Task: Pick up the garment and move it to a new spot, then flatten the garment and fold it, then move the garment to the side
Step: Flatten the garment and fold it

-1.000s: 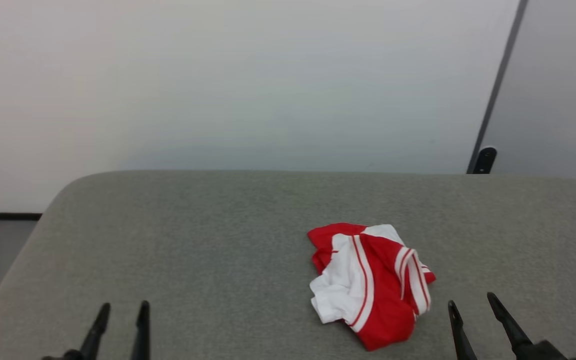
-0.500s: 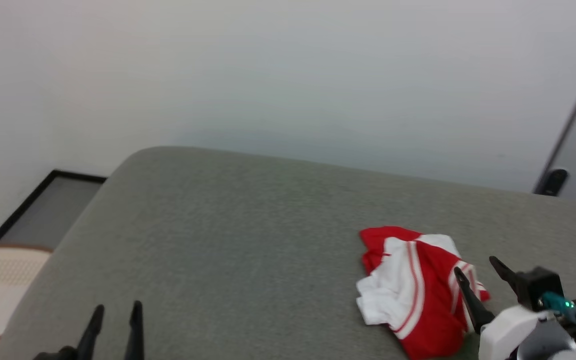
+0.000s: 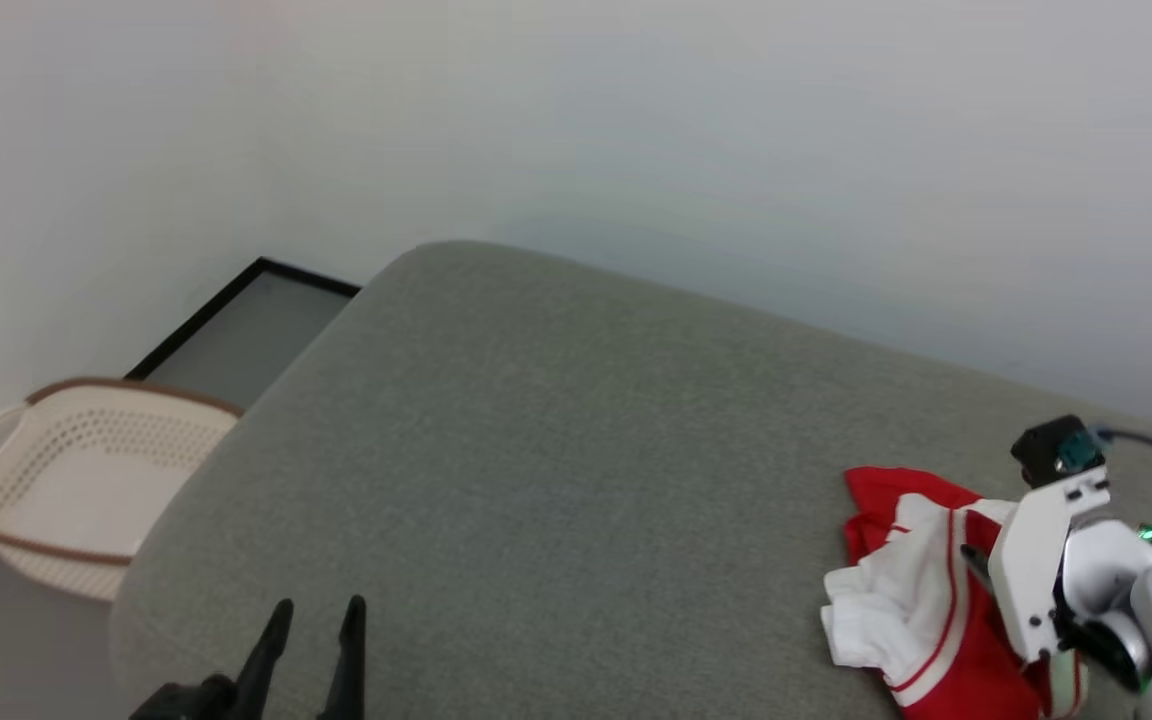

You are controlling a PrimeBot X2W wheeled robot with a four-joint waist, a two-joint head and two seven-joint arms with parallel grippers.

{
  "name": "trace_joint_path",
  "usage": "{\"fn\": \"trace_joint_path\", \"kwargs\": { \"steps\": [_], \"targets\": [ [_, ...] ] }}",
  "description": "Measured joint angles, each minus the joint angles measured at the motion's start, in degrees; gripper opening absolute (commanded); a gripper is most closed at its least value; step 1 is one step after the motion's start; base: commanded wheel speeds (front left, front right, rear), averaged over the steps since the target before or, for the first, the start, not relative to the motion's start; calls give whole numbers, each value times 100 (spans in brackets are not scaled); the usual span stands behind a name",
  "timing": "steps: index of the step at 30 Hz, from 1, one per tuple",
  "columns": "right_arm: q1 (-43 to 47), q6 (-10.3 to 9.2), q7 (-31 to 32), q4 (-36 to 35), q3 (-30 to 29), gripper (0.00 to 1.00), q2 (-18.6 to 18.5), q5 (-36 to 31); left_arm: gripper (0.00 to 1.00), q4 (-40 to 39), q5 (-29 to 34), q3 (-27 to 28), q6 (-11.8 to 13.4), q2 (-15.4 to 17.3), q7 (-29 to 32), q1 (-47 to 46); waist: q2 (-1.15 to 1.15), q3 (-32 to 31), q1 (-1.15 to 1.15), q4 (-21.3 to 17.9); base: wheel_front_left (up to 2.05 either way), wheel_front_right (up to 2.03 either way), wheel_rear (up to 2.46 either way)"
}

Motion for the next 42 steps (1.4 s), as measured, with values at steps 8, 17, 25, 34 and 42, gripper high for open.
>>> {"fn": "trace_joint_path", "kwargs": {
  "steps": [8, 17, 25, 34, 42],
  "targets": [
    [-489, 0, 1095, 884, 241, 100, -121, 241, 100, 49, -79, -82, 0, -96, 0, -183, 0, 222, 0, 219, 0, 0, 0],
    [-727, 0, 1345, 1563, 292, 0, 113, 471, 100, 110, -156, -238, 0, -131, 0, -312, 0, 439, 0, 343, 0, 0, 0],
    [-836, 0, 944, 1783, 230, 0, 65, 693, 100, 183, -255, -283, 0, -112, 0, -314, 0, 319, 0, 311, 0, 0, 0],
    [-310, 0, 639, 1071, -31, 0, -201, 1081, 100, 212, -412, -302, 0, 9, 0, -183, 0, 128, 0, 55, 0, 0, 0],
    [974, 0, 658, -365, -537, 0, -260, 1191, 100, 136, -425, -254, 0, -26, 0, -82, 0, 116, 0, -398, 0, 0, 0]
  ]
}}
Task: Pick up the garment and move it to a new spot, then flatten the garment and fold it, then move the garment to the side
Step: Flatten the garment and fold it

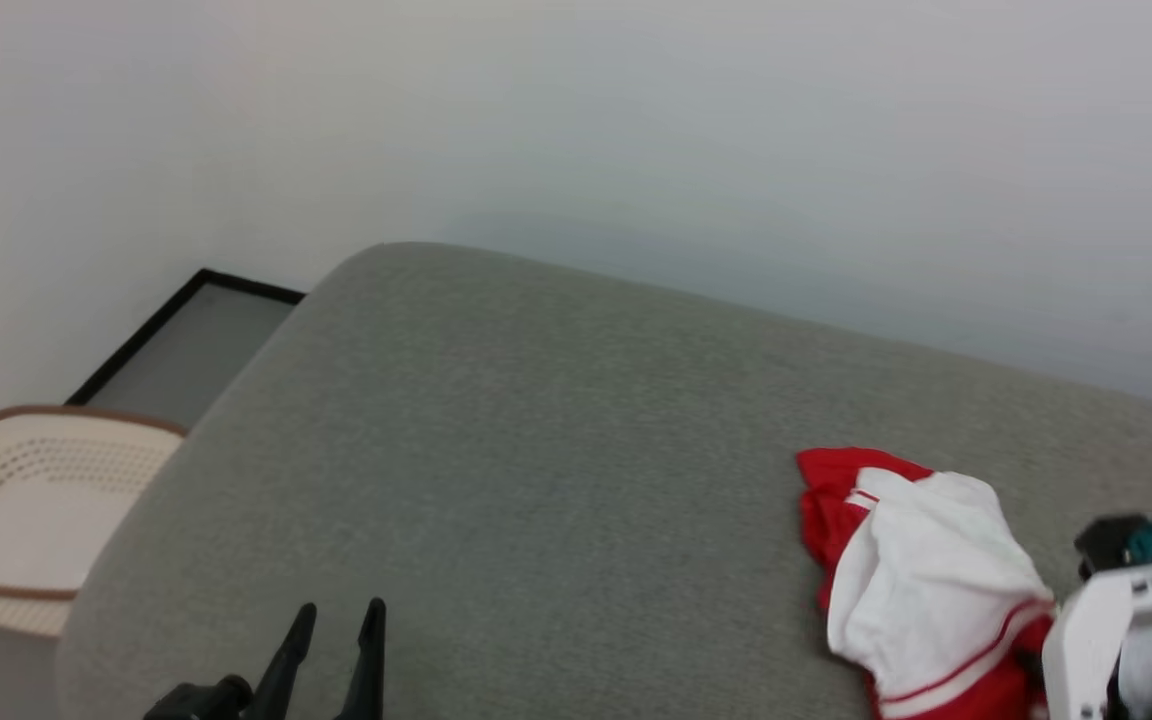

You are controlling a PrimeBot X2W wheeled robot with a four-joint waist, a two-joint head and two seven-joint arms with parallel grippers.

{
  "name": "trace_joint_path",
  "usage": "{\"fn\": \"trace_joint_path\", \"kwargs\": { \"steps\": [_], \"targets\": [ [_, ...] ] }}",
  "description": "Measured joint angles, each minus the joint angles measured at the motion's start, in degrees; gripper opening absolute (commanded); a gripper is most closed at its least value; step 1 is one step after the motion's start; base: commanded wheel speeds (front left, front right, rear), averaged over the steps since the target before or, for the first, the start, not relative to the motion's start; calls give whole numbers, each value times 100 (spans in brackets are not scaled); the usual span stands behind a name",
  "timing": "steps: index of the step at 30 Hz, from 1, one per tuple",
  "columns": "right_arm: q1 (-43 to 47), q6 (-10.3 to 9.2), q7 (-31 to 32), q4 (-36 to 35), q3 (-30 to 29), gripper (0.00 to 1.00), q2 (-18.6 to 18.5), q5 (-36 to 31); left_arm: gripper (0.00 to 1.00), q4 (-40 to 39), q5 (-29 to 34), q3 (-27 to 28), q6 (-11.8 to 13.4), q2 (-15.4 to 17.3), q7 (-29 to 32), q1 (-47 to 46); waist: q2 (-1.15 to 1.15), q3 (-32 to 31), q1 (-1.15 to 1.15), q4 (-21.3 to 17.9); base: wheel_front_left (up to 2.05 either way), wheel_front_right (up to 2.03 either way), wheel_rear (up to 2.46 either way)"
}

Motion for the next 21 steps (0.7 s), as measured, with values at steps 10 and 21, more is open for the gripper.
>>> {"fn": "trace_joint_path", "kwargs": {
  "steps": [10, 21],
  "targets": [
    [1747, 0, 158, -1263, -667, 0, 768, -472, 100, 20, 15, -116, 0, -78, 0, -113, 0, 93, 0, -408, 0, 0, 0],
    [1668, 2, 71, -929, -726, 100, 1161, -904, 100, 182, -19, -313, 0, -45, 0, -213, 0, 96, 0, -537, 0, 0, 0]
  ]
}}
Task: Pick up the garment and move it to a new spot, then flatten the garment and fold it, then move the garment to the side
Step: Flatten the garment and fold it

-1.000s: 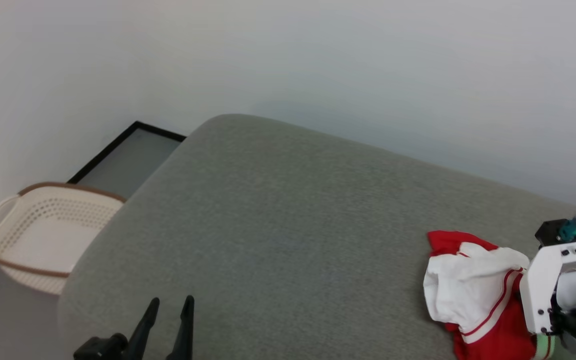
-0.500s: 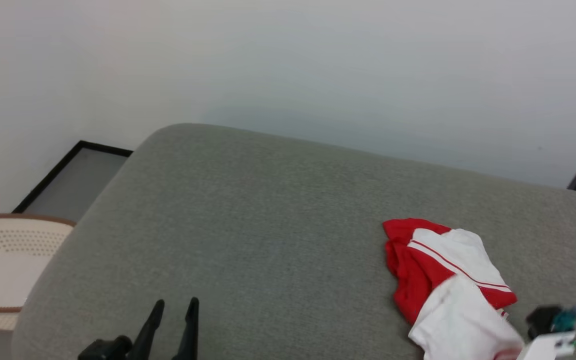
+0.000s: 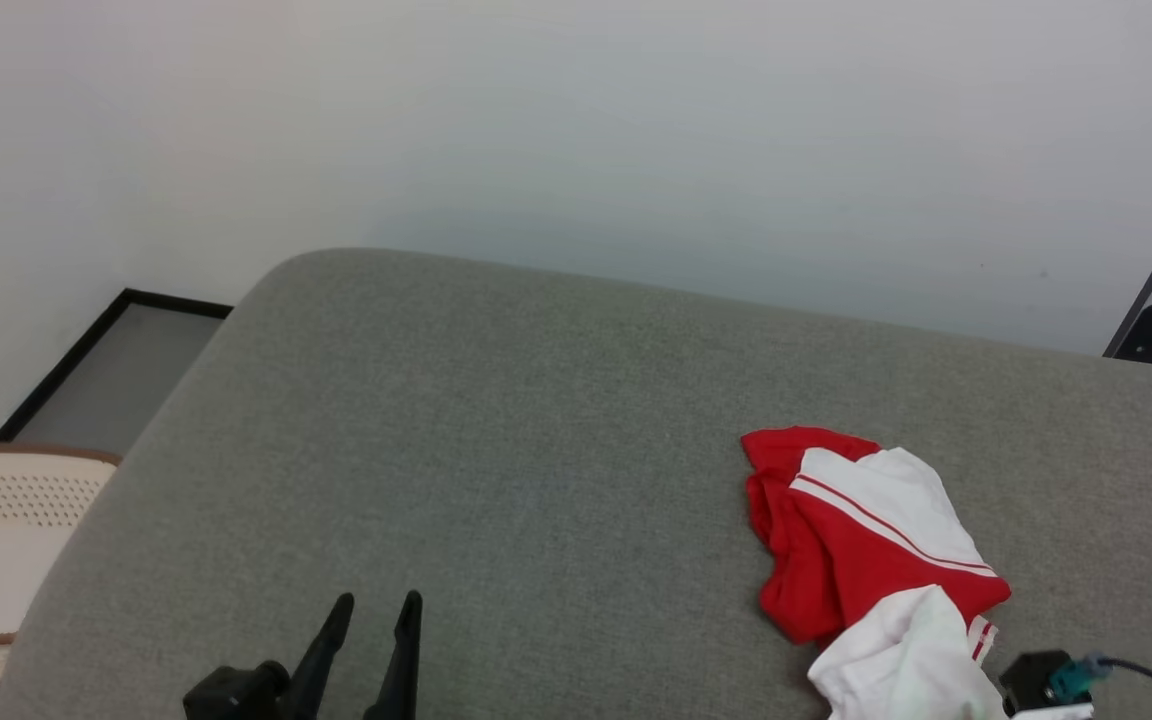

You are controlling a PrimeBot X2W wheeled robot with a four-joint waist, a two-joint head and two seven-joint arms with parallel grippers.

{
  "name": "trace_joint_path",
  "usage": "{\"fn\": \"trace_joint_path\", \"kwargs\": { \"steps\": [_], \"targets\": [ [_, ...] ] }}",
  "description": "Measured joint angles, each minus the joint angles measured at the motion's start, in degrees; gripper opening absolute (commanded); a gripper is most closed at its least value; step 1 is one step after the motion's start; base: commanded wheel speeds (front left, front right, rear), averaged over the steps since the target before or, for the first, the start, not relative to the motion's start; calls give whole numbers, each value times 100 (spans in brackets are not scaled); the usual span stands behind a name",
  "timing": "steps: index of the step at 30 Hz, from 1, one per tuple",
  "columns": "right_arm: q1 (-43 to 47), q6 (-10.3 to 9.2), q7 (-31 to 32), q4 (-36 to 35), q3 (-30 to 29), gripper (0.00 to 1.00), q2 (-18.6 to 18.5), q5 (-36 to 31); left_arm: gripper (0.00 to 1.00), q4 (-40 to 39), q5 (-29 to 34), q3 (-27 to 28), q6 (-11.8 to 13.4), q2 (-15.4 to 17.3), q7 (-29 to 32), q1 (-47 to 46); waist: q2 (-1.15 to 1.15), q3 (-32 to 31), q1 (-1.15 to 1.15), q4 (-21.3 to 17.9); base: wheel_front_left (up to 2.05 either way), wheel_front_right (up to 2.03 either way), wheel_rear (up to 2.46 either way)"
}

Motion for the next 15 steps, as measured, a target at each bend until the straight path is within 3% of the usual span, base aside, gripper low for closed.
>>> {"fn": "trace_joint_path", "kwargs": {
  "steps": [6, 15],
  "targets": [
    [-223, -1, 31, 24, -48, 100, 75, -104, 100, 42, -10, -54, 0, 65, 0, 1, 0, -110, 0, -11, 0, 0, 0],
    [-257, -1, -293, -781, 63, 100, 54, -99, 100, -18, -24, 45, 0, 124, 0, 87, 0, -195, 0, -125, 0, 0, 0]
  ]
}}
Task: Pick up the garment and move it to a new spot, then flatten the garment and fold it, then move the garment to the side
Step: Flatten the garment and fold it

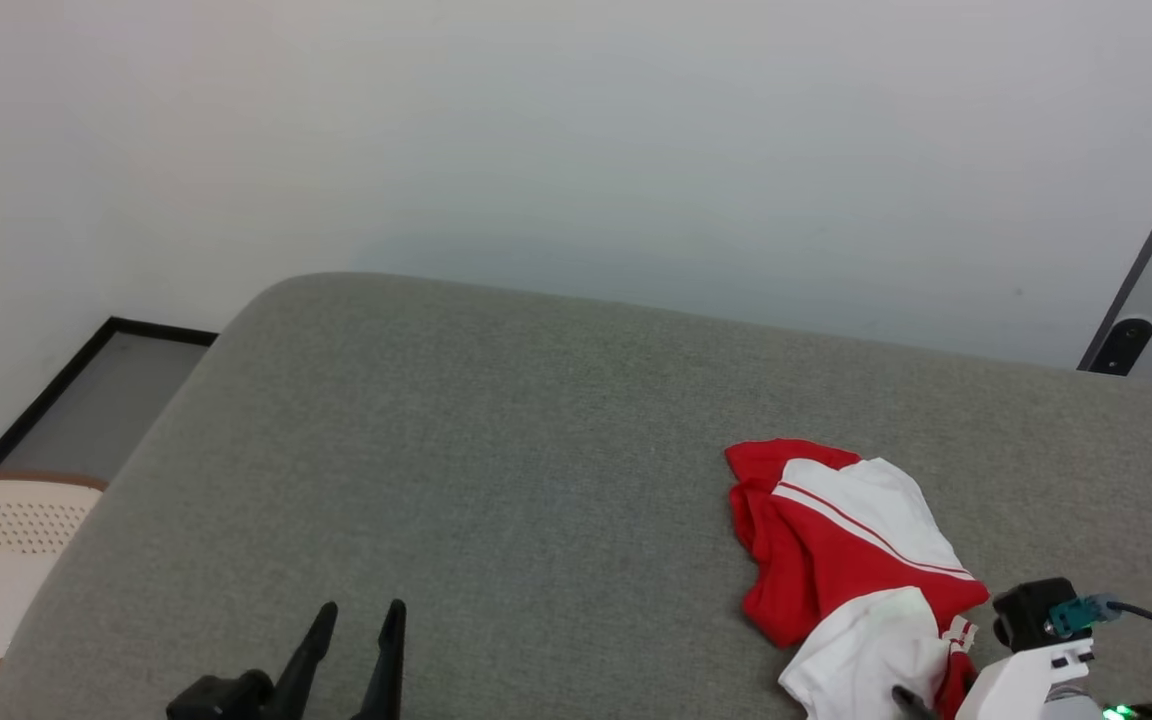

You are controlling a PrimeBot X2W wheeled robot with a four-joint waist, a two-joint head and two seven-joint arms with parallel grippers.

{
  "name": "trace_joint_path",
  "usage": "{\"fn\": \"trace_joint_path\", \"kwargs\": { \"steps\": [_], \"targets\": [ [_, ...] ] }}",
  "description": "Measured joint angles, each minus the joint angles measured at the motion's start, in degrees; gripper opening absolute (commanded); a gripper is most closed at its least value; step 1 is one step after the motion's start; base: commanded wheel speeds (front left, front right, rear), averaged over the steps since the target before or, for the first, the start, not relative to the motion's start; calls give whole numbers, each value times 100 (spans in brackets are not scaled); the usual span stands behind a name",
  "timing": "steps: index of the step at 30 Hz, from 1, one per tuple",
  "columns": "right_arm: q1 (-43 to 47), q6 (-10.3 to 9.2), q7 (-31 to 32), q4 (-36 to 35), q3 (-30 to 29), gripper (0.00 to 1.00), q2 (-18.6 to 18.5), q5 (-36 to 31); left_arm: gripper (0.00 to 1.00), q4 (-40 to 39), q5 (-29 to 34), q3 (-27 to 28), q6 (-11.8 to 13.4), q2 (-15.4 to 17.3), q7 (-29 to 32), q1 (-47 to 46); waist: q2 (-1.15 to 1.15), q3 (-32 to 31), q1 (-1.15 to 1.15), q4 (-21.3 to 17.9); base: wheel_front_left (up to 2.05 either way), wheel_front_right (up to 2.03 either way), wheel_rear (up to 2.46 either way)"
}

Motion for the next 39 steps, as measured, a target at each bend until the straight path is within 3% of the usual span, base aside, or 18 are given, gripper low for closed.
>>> {"fn": "trace_joint_path", "kwargs": {
  "steps": [4, 20, 29, 34, 35, 36, 39],
  "targets": [
    [-10, 0, 62, -100, 48, 100, -1, 9, 100, -15, -1, 31, 0, -2, 0, 4, 0, 29, 0, -17, 0, 0, 0],
    [-903, 0, 1563, -204, 511, 100, 108, -159, 100, 107, -100, -259, 0, -14, 0, -185, 0, 124, 0, 369, 0, 0, 0],
    [-1010, 0, 2306, 570, 387, 100, 386, -605, 100, 167, -145, -357, 0, 0, 0, -222, 0, 142, 0, 599, 0, 0, 0],
    [-1232, 0, 2329, 1117, 330, 98, 560, -925, 100, 188, -152, -420, 0, -12, 0, -257, 0, 177, 0, 671, 0, 0, 0],
    [-1266, 0, 2281, 1196, 331, 29, 600, -942, 100, 188, -154, -426, 0, -15, 0, -262, 0, 186, 0, 682, 0, 0, 0],
    [-1293, 0, 2214, 1265, 348, 0, 609, -978, 100, 194, -166, -434, 0, -18, 0, -272, 0, 194, 0, 695, 0, 0, 0],
    [-1371, 0, 2129, 1383, 427, 0, 610, -945, 100, 207, -187, -437, 0, -22, 0, -307, 0, 208, 0, 722, 0, 0, 0]
  ]
}}
